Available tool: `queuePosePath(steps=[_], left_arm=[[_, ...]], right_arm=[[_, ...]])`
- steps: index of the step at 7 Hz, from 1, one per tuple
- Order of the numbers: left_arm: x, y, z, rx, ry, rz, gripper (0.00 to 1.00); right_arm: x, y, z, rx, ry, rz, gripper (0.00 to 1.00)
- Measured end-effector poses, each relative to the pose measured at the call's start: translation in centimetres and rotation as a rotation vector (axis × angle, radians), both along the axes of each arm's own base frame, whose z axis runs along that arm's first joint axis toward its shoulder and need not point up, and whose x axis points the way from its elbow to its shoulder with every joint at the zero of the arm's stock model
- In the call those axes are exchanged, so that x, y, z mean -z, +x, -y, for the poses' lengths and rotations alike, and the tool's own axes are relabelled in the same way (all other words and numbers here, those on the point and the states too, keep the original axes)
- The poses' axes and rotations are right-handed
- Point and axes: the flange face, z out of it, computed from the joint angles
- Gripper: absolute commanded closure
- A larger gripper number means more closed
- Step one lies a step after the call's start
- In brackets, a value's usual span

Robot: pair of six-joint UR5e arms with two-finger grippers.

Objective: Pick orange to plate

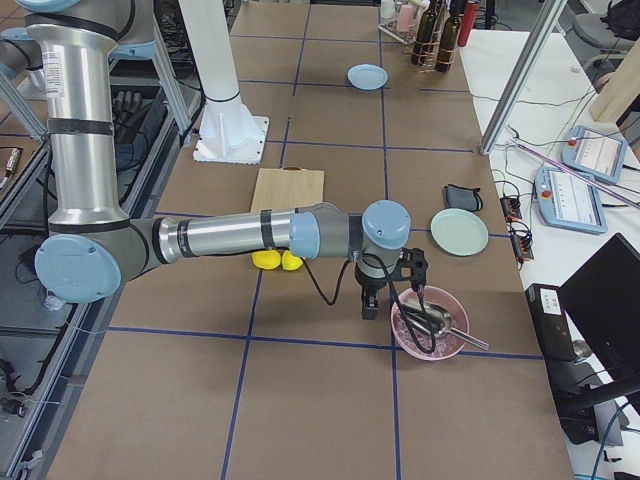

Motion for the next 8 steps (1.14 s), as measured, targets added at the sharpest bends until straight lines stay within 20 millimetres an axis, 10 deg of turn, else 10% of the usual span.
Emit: queuePosePath(steps=[4, 8], left_arm=[[4.9, 14.3, 1.4, -0.135, 0.133, -0.081, 0.0], [3.8, 21.5, 0.7, -0.018, -0.029, -0.076, 0.0]], right_arm=[[3.5, -1.3, 0.3, -0.003, 0.033, 0.031, 0.0], [5.2, -4.0, 1.0, 0.049, 0.068, 0.035, 0.0]])
